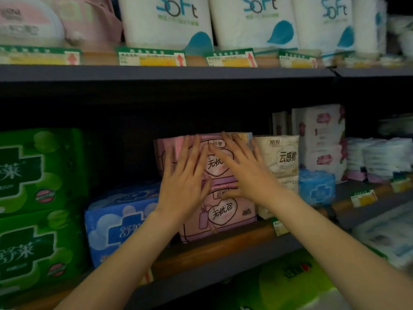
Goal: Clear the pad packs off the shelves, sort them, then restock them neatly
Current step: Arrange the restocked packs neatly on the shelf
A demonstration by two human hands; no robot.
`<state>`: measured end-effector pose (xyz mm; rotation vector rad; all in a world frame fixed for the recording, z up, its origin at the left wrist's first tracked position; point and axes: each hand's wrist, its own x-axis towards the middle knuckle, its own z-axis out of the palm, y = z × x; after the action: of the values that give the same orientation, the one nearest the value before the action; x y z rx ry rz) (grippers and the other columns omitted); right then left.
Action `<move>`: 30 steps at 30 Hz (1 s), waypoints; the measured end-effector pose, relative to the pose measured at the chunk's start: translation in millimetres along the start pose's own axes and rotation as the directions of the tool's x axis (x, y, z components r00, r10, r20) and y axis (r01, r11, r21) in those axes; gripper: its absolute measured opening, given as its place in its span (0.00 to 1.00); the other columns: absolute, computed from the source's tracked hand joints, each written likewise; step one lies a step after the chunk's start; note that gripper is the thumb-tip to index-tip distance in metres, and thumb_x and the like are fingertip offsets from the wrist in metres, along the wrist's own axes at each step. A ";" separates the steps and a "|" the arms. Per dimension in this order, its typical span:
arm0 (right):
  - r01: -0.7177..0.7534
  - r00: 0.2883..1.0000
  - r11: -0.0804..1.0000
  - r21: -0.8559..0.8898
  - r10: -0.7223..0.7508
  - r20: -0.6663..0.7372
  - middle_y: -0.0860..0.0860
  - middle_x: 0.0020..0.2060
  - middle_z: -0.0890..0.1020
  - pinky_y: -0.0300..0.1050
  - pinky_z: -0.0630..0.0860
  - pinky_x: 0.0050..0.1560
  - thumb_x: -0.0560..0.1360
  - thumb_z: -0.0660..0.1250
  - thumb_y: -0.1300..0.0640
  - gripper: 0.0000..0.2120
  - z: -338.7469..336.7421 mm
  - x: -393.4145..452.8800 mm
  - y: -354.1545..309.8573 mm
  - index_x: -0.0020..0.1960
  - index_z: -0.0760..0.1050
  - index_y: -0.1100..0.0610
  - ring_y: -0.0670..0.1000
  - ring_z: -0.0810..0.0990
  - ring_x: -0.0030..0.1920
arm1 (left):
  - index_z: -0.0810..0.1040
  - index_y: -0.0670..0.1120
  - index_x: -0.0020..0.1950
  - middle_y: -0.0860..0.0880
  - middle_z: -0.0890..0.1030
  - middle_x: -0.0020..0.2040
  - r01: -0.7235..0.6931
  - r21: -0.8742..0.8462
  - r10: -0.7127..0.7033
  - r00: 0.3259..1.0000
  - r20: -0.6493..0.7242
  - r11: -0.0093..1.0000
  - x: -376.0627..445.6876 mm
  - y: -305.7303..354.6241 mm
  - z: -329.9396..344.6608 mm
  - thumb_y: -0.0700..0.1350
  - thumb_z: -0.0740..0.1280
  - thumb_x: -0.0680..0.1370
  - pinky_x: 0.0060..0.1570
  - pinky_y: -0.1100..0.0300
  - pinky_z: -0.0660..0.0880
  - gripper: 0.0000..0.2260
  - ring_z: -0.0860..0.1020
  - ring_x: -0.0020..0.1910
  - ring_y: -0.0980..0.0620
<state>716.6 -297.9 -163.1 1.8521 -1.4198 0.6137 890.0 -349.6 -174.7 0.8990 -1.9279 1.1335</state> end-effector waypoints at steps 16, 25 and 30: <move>-0.050 0.945 0.995 0.089 0.076 -0.317 0.55 0.73 0.63 0.63 0.42 0.70 0.66 0.74 0.45 0.37 9.0 -42.4 118.8 0.71 0.66 0.51 0.58 0.53 0.74 | 0.63 0.35 0.71 0.33 0.64 0.71 0.182 0.250 -0.233 0.953 0.192 0.951 42.4 87.4 -6.3 0.66 0.67 0.64 0.59 0.25 0.57 0.46 0.59 0.68 0.25; -0.150 0.972 0.691 0.707 -0.027 0.233 0.52 0.74 0.62 0.44 0.70 0.64 0.71 0.73 0.52 0.47 28.7 -66.2 230.7 0.74 0.42 0.36 0.51 0.67 0.69 | 0.30 0.62 0.71 0.47 0.33 0.76 0.276 0.093 -0.291 0.903 0.315 0.957 72.2 187.4 9.1 0.62 0.69 0.70 0.67 0.31 0.46 0.49 0.37 0.72 0.31; -0.066 0.994 0.531 0.845 -0.043 0.104 0.49 0.69 0.70 0.37 0.68 0.55 0.75 0.68 0.51 0.37 34.7 -46.9 209.6 0.75 0.50 0.42 0.49 0.76 0.59 | 0.53 0.52 0.75 0.38 0.57 0.75 0.274 0.303 -0.351 0.905 0.240 0.913 61.1 170.9 2.8 0.59 0.78 0.59 0.55 0.27 0.64 0.52 0.59 0.68 0.25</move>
<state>500.8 -325.4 -167.1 2.6572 -1.2808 1.4326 716.1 -301.3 -193.9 1.5394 -1.7868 1.1225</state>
